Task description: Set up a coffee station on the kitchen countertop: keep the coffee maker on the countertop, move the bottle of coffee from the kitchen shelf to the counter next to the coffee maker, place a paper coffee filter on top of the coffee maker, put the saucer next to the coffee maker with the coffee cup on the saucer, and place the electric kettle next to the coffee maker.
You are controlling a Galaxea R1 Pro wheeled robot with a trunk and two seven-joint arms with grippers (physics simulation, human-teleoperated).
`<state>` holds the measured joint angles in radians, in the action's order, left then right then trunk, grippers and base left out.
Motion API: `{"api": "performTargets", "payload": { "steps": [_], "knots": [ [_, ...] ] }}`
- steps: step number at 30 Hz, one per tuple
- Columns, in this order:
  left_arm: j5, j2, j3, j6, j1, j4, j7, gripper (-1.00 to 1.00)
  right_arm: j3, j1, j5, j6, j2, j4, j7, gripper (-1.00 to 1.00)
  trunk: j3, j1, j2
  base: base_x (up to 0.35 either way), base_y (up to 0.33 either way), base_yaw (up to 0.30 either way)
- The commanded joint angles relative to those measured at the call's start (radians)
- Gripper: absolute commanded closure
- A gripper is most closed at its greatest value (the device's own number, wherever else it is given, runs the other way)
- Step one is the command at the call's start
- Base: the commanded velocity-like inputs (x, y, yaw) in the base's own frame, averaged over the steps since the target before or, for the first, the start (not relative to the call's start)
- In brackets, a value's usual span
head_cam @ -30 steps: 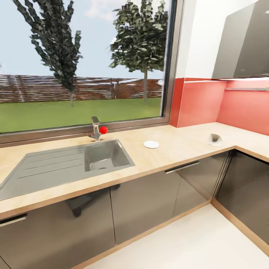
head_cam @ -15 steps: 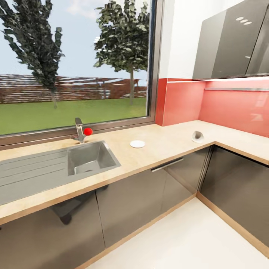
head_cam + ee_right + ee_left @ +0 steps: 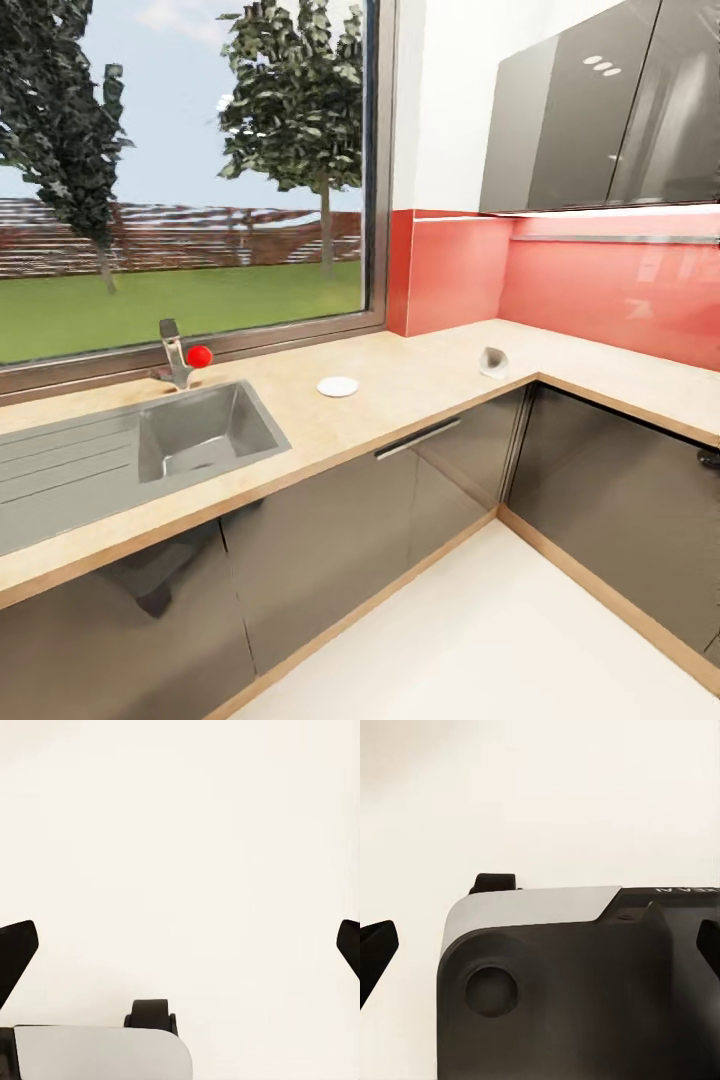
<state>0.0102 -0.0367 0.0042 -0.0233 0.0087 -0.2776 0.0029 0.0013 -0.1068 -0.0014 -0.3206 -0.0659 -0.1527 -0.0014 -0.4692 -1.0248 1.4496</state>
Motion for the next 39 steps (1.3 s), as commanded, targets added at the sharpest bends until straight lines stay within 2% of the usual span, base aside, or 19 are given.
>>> {"api": "performTargets", "payload": {
  "steps": [1,11,39],
  "knots": [
    [0.001,0.0,0.001,-0.001,0.0,-0.002,0.0,-1.0,0.0,-0.001,0.0,-0.003,0.0,0.001,0.0,-1.0,-0.001,0.0,0.0,0.103,-0.168,-0.029],
    [0.001,0.0,0.0,-0.001,0.0,-0.002,0.0,-1.0,0.0,-0.001,0.0,-0.003,0.0,0.001,0.0,-1.0,-0.001,0.0,0.0,0.152,-0.229,-0.006],
    [0.002,0.0,0.002,-0.001,0.0,-0.002,0.0,-1.0,0.0,0.001,0.003,-0.003,0.0,0.001,0.0,-1.0,-0.001,0.0,0.0,0.253,-0.22,0.0]
  ]
}}
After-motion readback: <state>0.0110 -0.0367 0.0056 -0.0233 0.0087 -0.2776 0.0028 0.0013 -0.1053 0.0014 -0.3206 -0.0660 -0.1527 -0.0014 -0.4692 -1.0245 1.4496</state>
